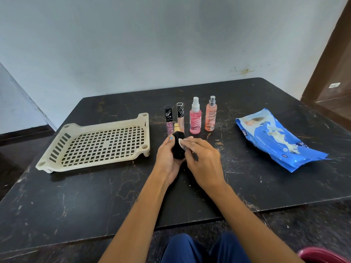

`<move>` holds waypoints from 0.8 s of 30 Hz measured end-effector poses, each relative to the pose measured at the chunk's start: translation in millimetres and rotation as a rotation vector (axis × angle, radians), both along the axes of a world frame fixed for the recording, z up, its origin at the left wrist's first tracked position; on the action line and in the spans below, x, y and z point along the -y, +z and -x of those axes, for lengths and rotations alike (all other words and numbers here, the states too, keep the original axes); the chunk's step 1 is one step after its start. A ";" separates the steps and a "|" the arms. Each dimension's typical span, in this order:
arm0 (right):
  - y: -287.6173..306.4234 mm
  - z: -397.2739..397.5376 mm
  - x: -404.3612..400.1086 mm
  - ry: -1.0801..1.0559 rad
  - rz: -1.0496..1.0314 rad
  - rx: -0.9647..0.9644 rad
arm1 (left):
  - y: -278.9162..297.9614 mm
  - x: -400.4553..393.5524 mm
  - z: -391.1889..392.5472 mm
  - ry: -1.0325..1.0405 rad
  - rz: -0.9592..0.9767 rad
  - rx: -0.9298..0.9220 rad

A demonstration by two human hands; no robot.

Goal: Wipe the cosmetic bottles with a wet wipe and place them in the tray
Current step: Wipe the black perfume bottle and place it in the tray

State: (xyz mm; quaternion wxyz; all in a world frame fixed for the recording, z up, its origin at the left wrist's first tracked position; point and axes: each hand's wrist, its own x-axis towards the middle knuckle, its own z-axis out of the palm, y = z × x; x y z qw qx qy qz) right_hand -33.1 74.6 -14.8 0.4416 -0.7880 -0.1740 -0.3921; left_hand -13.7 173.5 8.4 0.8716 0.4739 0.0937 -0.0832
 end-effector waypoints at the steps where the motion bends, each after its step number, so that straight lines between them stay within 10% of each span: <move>1: 0.5 0.0 -0.1 0.024 -0.001 0.003 | -0.4 -0.1 -0.2 0.002 -0.002 -0.007; 24: -4.9 5.0 -2.1 0.023 0.311 0.168 | -1.6 -1.3 1.5 -0.037 0.082 0.029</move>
